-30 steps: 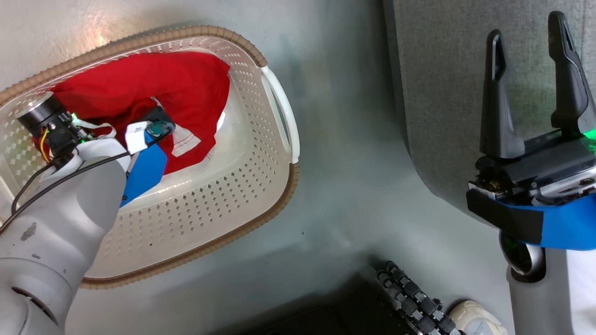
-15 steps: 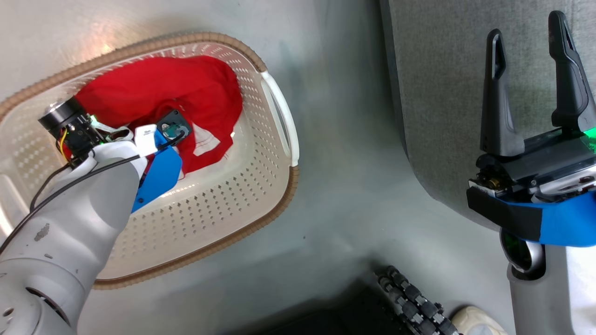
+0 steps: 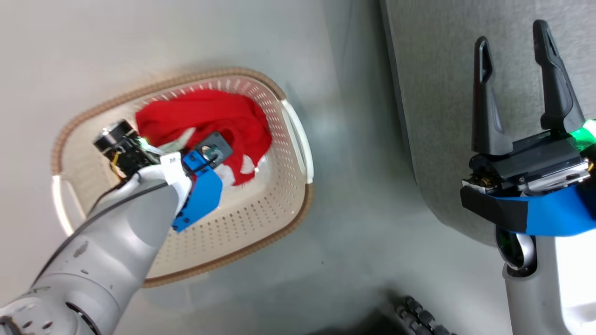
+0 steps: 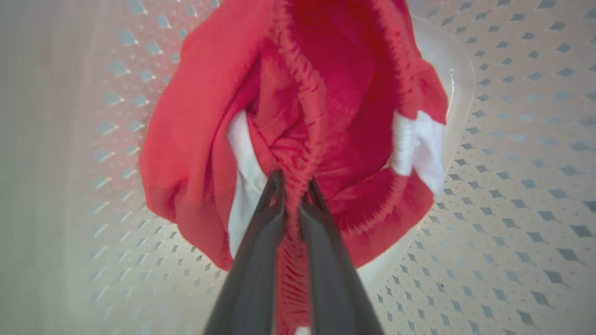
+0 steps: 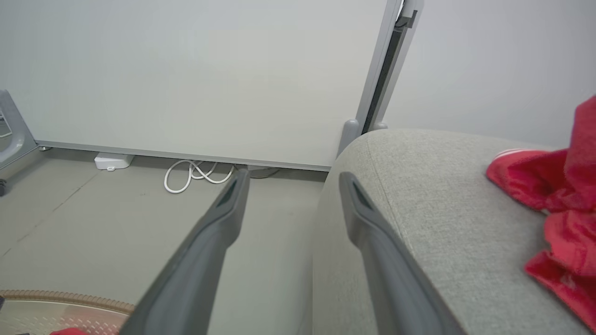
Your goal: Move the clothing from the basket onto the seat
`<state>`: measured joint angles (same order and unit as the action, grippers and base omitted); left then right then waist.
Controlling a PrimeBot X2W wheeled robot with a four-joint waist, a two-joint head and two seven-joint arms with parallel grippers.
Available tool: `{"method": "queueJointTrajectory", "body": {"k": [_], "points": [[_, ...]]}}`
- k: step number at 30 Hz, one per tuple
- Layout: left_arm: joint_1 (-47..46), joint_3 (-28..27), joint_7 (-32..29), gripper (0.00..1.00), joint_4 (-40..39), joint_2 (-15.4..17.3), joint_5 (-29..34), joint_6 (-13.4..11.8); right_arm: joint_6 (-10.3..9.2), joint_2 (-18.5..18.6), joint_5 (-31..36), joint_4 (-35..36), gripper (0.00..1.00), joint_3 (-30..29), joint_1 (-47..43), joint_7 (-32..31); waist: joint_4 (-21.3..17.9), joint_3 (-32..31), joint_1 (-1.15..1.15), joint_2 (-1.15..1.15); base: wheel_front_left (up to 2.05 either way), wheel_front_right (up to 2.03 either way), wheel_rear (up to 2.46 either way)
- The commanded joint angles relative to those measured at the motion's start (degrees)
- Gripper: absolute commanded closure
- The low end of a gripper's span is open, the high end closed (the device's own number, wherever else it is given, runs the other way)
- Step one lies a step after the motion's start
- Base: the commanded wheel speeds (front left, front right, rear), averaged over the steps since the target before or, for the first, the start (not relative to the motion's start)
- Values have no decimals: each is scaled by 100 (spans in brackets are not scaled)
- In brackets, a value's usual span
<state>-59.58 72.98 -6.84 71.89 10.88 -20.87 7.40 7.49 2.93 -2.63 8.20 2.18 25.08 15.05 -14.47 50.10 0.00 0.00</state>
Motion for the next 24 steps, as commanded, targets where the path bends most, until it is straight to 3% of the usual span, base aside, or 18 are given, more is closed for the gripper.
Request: {"method": "queueJointTrajectory", "body": {"k": [1, 24], "points": [[65, 5, 91, 100, -73, -25, -99, 9, 1, -7, 24, -61, 0, -31, -30, 20, 140, -307, 0, 0, 0, 0, 0], [945, -13, 1835, 100, -351, -466, -1238, 10, 2, 82, 244, -856, 0, -173, -752, 20, 788, -2419, 0, 0, 0, 0, 0]]}}
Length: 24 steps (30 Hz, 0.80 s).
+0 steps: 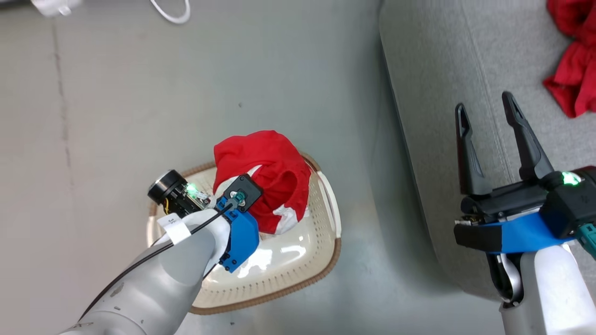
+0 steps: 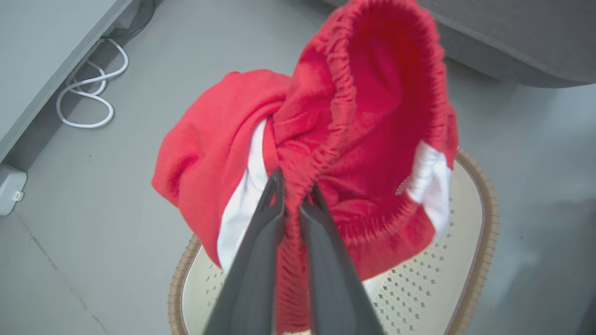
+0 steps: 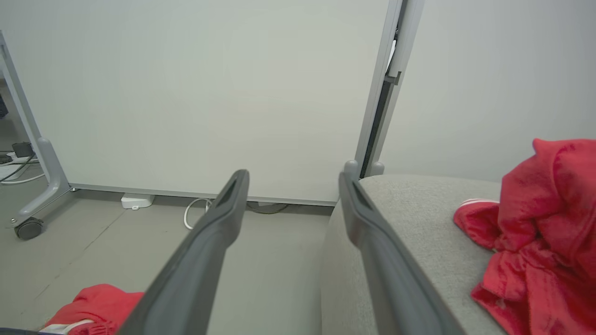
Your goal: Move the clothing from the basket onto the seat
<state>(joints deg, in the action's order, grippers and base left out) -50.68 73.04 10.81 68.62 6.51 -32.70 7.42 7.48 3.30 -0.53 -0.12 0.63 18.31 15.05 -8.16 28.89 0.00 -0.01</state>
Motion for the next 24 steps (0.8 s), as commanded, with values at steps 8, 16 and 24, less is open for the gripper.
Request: {"method": "queueJointTrajectory", "body": {"k": [8, 16, 24], "points": [[195, -177, 393, 100, -161, -35, -520, 8, 3, 105, -37, -222, 0, -10, -337, 20, 343, -946, 0, 1, 0, 0, 0], [266, -664, 443, 100, -643, 131, -726, 3, 2, 114, -52, -349, 0, -23, -605, 20, 523, -1485, 0, 1, 0, 0, 0], [553, -1366, 445, 100, -1401, 314, -504, -94, 3, 96, -74, -451, 0, -21, -853, 20, 682, -1931, 0, 1, 0, 0, 0]]}}
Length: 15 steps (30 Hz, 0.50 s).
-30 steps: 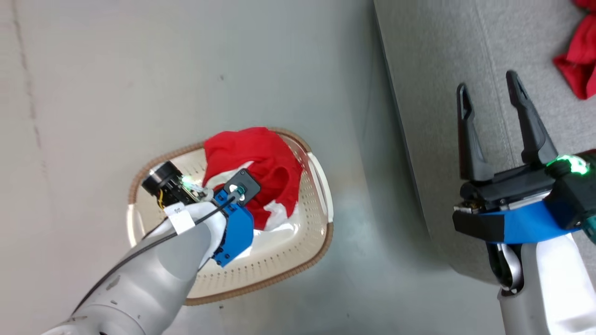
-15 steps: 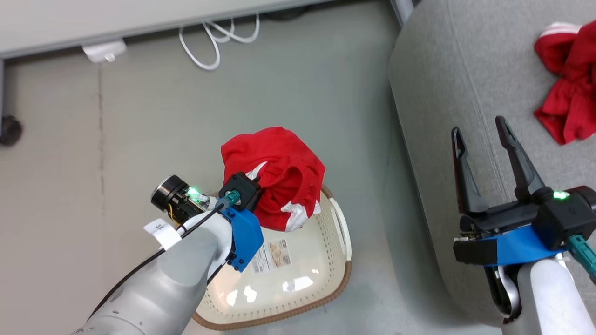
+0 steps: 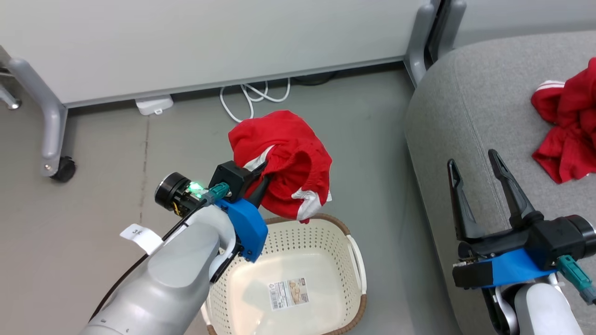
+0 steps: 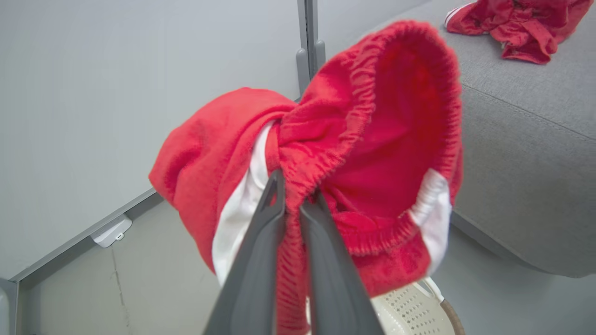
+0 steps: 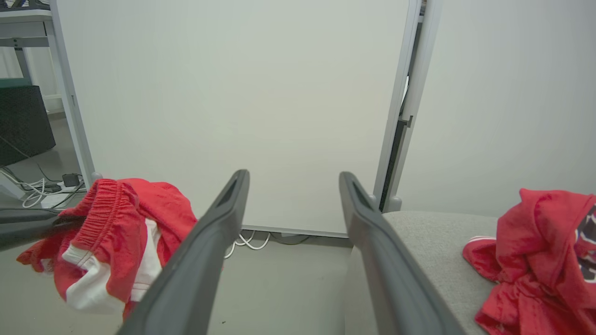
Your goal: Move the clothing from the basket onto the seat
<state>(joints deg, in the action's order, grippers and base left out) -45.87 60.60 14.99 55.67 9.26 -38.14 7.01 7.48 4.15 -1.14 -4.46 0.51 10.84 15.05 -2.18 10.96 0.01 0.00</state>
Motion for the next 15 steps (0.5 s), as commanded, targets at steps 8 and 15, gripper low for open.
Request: {"method": "queueJointTrajectory", "body": {"k": [8, 15], "points": [[303, -751, 27, 100, -734, 75, 234, -47, 3, -31, -37, -51, 0, 11, -268, 20, 173, -358, -1, 0, 0, 0, 0], [656, -1359, 28, 100, -1489, 71, 440, -96, 3, -73, -84, -97, 0, 15, -455, 20, 238, -534, -1, 0, 0, 0, 0]]}}
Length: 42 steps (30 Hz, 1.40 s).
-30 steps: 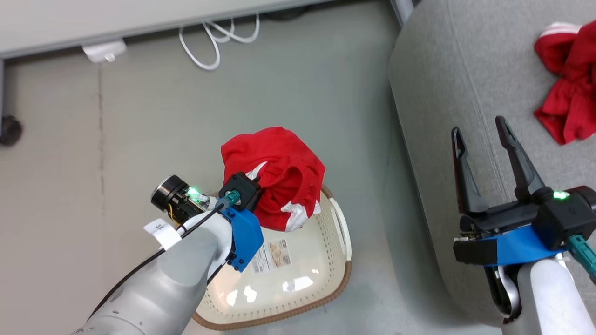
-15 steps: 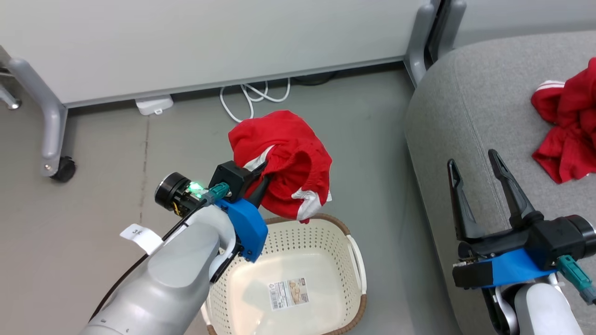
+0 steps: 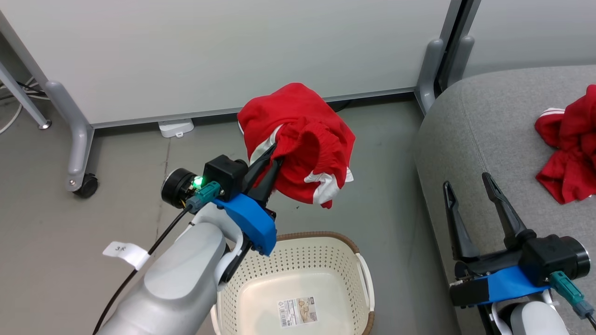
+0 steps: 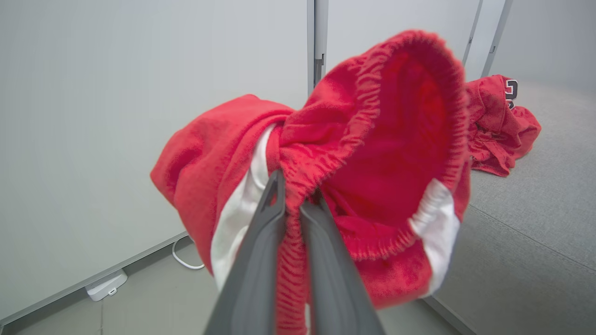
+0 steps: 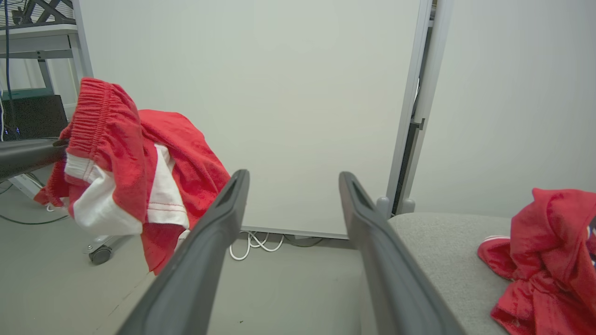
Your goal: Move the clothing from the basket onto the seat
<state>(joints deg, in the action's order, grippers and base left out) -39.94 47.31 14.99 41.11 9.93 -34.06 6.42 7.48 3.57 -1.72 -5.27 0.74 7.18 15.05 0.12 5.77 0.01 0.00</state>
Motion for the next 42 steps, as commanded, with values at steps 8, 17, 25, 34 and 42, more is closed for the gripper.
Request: {"method": "queueJointTrajectory", "body": {"k": [8, 17, 25, 34, 42], "points": [[416, -379, 27, 100, -757, 28, 111, -101, 2, -46, -49, -47, 0, -43, -203, 20, 82, -125, -1, 0, 0, 0, 0], [515, -370, -7, 100, -1342, 128, 182, -223, 3, -66, -110, 9, 0, 27, -172, 19, 178, -100, -1, 0, 0, 0, 0], [507, -359, -72, 100, -1584, 218, 181, -299, 3, -41, -97, 191, 0, 422, 97, 19, 190, -51, -1, 0, 0, 0, 0], [425, -301, -85, 100, -1654, 205, 188, -312, 3, 92, -306, 155, 0, 1347, 596, 20, 247, -23, -1, 0, 0, 0, 0], [315, -201, -73, 100, -1651, 110, 203, -283, 3, 112, -451, -514, 0, 1891, 1102, 19, 401, 22, -1, 0, 0, 0, 0]]}}
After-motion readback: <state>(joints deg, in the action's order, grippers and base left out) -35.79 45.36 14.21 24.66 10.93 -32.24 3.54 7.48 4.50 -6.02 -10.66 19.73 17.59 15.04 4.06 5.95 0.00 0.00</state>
